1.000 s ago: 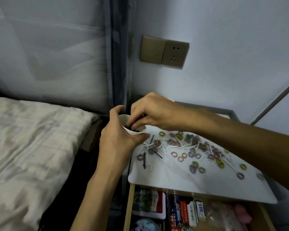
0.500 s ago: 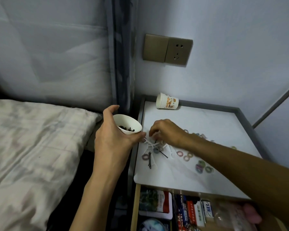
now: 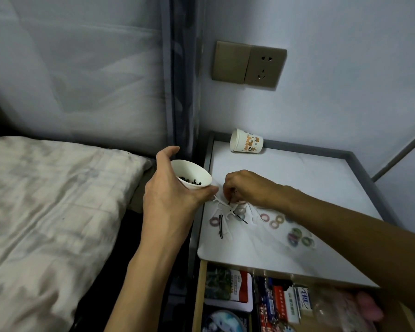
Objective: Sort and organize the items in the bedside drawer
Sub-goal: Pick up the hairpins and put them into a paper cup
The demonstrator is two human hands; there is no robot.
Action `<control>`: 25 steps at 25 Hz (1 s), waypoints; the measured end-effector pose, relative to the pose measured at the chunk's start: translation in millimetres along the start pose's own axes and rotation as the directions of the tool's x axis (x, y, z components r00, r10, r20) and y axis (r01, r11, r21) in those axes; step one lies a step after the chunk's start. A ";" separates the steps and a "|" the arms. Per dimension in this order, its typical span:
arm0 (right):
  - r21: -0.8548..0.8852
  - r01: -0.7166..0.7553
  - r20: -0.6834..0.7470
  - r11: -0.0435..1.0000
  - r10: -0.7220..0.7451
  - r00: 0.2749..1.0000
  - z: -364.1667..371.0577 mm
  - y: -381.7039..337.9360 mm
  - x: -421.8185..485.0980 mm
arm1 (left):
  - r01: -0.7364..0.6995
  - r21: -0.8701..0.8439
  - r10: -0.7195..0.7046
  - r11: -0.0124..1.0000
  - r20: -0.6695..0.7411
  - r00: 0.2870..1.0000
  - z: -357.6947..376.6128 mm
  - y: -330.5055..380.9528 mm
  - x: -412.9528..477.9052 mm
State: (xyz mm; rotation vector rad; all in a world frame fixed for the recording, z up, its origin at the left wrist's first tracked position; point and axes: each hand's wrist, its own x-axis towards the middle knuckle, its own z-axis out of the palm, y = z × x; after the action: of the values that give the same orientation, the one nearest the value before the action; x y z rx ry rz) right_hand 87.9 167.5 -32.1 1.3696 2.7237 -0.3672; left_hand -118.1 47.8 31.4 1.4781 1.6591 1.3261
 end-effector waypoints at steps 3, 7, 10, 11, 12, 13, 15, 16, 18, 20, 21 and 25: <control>-0.083 -0.017 -0.004 0.996 0.017 1.000 4.7 2.7 1.3 | 0.003 -0.001 -0.003 1.000 -0.002 1.000 -2.4 -0.4 0.2; 0.006 -0.174 -0.236 0.985 0.171 0.957 -7.6 -0.1 -11.0 | -0.003 -0.008 0.003 1.000 -0.015 1.000 -2.0 0.8 0.6; 0.123 -0.154 -0.233 0.980 0.180 0.956 -12.8 -14.9 -42.4 | -0.002 -0.009 0.001 1.000 -0.010 1.000 -0.5 3.3 0.1; 0.076 -0.116 -0.200 0.990 0.129 0.971 -7.6 -20.8 -52.8 | -0.001 -0.010 0.001 1.000 -0.012 1.000 -0.3 4.0 0.0; 0.044 -0.086 -0.173 0.995 0.092 0.981 0.1 -24.3 -61.3 | -0.001 -0.014 0.001 1.000 -0.013 1.000 0.6 5.1 -0.5; 0.055 -0.083 -0.158 0.995 0.091 0.983 7.7 -26.0 -67.4 | -0.001 -0.019 0.001 1.000 -0.010 1.000 1.8 6.5 -1.7; 0.130 -0.134 -0.155 0.982 0.153 0.976 20.6 -23.6 -68.6 | -0.008 -0.017 0.008 1.000 -0.002 1.000 4.3 8.5 -4.6; 0.156 -0.160 -0.160 0.975 0.184 0.970 25.1 -22.3 -65.9 | -0.013 -0.013 0.013 1.000 0.002 1.000 4.8 8.9 -5.7; 0.176 -0.205 -0.169 0.963 0.235 0.957 32.8 -23.1 -61.1 | -0.015 -0.008 0.015 1.000 0.001 1.000 3.5 8.1 -6.2; 0.227 -0.247 -0.166 0.942 0.287 0.943 35.6 -24.5 -59.1 | -0.005 -0.009 0.005 1.000 -0.011 1.000 1.7 6.8 -4.0; 0.275 -0.266 -0.172 0.924 0.320 0.932 33.4 -23.8 -58.5 | -0.003 -0.010 0.002 1.000 -0.015 1.000 1.5 6.7 -2.9; 0.391 -0.363 -0.256 0.846 0.479 0.840 14.9 -10.6 -54.5 | -0.003 -0.006 0.003 1.000 -0.007 1.000 3.7 8.6 -2.1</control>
State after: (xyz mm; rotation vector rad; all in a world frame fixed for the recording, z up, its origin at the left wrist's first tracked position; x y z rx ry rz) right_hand 111.5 115.1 -35.4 2.2783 2.5580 -0.6159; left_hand -110.8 46.2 37.4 1.4740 1.6568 1.3386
